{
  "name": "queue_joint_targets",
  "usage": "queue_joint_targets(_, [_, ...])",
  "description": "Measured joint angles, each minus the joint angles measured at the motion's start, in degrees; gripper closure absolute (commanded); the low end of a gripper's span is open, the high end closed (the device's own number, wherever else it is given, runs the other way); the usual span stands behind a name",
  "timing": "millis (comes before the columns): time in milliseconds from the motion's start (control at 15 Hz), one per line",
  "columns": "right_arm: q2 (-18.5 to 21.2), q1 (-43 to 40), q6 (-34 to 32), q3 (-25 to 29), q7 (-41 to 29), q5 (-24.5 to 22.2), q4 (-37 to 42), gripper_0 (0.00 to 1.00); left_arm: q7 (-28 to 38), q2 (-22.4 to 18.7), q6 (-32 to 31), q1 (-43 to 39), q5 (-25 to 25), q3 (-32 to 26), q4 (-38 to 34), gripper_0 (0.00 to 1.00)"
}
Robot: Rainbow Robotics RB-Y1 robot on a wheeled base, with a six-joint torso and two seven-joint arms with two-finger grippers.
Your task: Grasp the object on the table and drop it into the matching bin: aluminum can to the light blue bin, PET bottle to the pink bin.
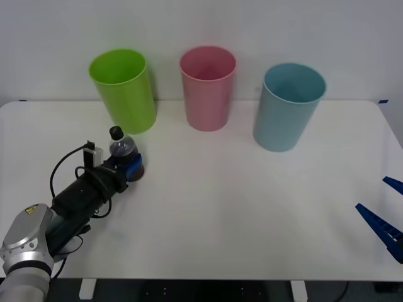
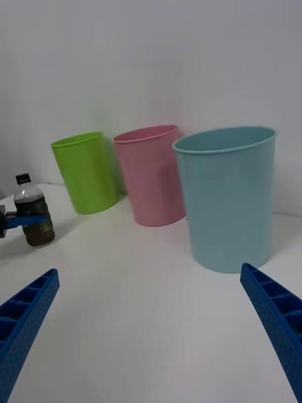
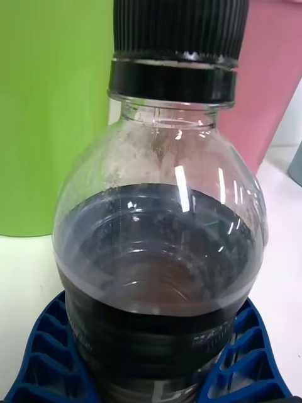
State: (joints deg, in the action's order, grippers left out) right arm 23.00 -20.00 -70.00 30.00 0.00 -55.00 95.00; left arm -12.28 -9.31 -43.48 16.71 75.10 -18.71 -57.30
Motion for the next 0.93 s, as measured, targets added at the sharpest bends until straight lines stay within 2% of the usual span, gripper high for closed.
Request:
queue_joint_targets(533, [0.0,0.0,0.0,0.0,0.0,0.0,0.0,0.0,1.6,-0.3,-0.3,0.0,-0.2,1.8,-7.3,1.0])
queue_joint_targets(933, [0.0,0.0,0.0,0.0,0.0,0.0,0.0,0.0,5.2,-1.4,-1.5,-0.1,-4.4,2.7,-12.1,1.0])
